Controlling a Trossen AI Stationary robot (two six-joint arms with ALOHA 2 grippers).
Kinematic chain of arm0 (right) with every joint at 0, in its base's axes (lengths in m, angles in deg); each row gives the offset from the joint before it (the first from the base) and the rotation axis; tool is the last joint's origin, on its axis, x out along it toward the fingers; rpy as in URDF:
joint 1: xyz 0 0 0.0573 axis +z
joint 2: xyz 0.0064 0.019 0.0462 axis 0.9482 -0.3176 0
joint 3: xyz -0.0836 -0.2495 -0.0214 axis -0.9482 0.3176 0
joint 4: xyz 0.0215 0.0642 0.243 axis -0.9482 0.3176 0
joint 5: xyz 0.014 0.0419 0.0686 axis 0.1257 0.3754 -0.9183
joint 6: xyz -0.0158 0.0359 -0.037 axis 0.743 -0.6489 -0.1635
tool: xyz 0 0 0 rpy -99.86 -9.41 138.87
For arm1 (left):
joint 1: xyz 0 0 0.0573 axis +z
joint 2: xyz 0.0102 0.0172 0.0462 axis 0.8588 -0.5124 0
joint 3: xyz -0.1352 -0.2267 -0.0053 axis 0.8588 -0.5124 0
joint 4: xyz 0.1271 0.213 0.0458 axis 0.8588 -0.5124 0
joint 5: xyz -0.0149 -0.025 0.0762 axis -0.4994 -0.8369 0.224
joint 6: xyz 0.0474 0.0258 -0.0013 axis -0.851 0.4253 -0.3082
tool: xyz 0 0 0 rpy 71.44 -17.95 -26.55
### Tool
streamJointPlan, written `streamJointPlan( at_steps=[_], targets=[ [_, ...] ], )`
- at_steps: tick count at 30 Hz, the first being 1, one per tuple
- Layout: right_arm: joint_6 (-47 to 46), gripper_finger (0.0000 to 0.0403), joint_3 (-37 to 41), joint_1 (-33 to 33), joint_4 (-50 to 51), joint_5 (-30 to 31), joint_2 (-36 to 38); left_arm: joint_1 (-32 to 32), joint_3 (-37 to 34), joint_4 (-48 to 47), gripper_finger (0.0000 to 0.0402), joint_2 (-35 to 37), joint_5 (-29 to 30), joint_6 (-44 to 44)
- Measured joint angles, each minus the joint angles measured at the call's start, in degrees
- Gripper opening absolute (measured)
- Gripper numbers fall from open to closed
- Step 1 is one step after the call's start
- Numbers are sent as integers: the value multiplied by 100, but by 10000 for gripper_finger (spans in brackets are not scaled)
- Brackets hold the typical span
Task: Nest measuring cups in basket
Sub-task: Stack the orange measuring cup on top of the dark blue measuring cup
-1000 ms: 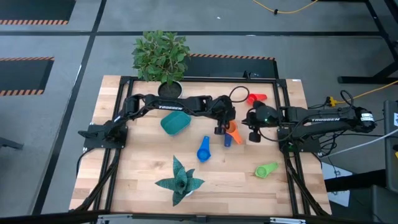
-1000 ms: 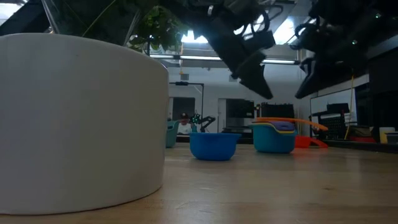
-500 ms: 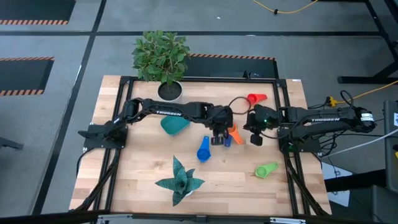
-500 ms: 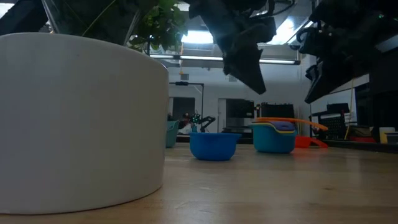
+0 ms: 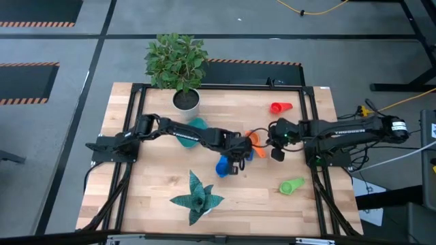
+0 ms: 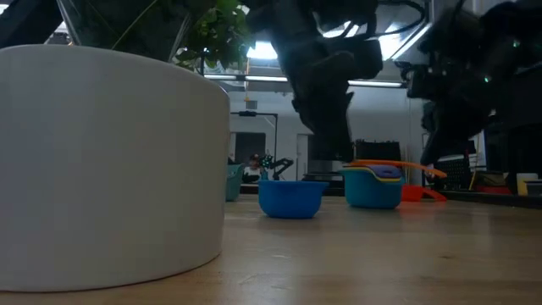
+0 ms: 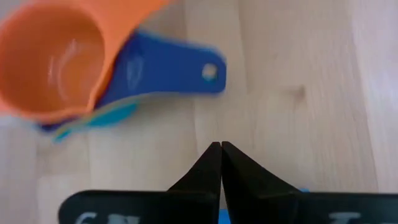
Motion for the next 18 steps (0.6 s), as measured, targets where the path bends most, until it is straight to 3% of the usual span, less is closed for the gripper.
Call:
streamJointPlan(
  at_steps=[9, 18],
  targets=[
    [-306, 39, 378, 17, -805, -157, -265, 42, -312, 605, 6, -137, 70, 0],
    [-619, 39, 378, 247, -1555, -855, -822, 200, -293, 1201, 6, -286, -14, 0]
  ],
)
